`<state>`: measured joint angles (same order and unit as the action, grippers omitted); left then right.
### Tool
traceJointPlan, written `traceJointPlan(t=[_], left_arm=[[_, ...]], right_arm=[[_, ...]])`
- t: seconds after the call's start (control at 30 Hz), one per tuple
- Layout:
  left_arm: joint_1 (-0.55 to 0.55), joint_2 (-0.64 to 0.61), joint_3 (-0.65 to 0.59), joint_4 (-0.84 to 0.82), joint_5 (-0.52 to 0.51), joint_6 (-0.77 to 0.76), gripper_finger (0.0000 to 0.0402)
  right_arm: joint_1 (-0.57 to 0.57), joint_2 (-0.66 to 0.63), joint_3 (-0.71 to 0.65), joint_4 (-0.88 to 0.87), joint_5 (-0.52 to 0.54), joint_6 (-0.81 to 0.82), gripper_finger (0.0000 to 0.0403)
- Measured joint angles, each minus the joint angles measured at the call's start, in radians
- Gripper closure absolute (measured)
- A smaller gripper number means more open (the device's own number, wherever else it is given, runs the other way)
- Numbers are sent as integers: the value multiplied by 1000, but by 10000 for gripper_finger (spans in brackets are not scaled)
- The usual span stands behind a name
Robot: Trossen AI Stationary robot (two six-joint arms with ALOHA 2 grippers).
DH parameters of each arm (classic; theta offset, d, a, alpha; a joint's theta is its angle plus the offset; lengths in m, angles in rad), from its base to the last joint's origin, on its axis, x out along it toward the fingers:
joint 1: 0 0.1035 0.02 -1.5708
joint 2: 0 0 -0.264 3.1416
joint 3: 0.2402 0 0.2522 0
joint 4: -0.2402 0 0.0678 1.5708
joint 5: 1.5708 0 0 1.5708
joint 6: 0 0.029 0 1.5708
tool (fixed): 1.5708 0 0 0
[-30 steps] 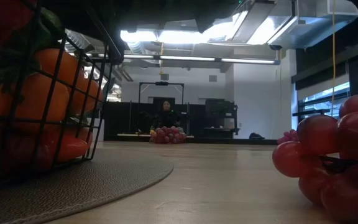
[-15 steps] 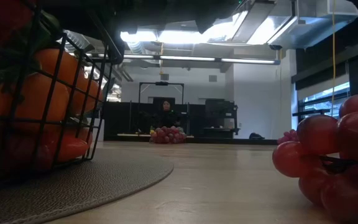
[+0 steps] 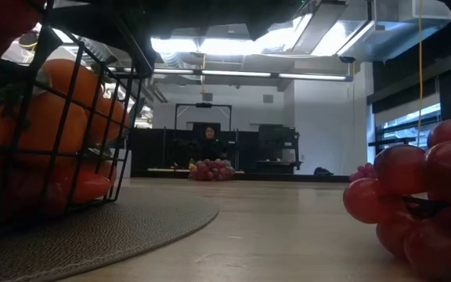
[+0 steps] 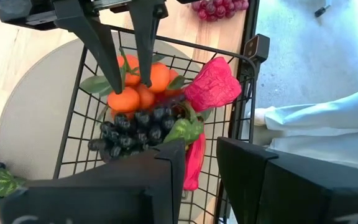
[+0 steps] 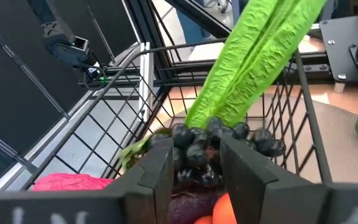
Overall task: Build produce basket
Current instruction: Put the black grapes into the wire basket
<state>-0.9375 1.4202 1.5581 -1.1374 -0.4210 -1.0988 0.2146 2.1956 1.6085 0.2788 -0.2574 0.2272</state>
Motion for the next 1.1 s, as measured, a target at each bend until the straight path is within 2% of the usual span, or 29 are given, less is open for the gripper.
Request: traceJointPlan(t=[0.2,0.37,0.6,0.7,0.9,1.0,1.1], left_arm=[[0,0,0,-6,0,-45,320],[0,0,0,-85,-17,-217,320],[10,0,0,-264,-171,-510,320],[45,0,0,-322,-199,-587,320],[176,0,0,-398,-186,-619,320],[256,-1,0,-400,-180,-588,320],[348,-1,0,-419,-128,-576,320]], right_arm=[[-2,0,0,-2,-84,-82,282],[2,-62,-1,-98,-86,-164,282],[9,-231,-1,-393,122,-237,282],[18,-303,-1,-473,220,-237,282],[18,-424,-1,-604,285,-228,282],[18,-477,-1,-676,326,-232,282],[18,-527,-1,-766,374,-234,282]])
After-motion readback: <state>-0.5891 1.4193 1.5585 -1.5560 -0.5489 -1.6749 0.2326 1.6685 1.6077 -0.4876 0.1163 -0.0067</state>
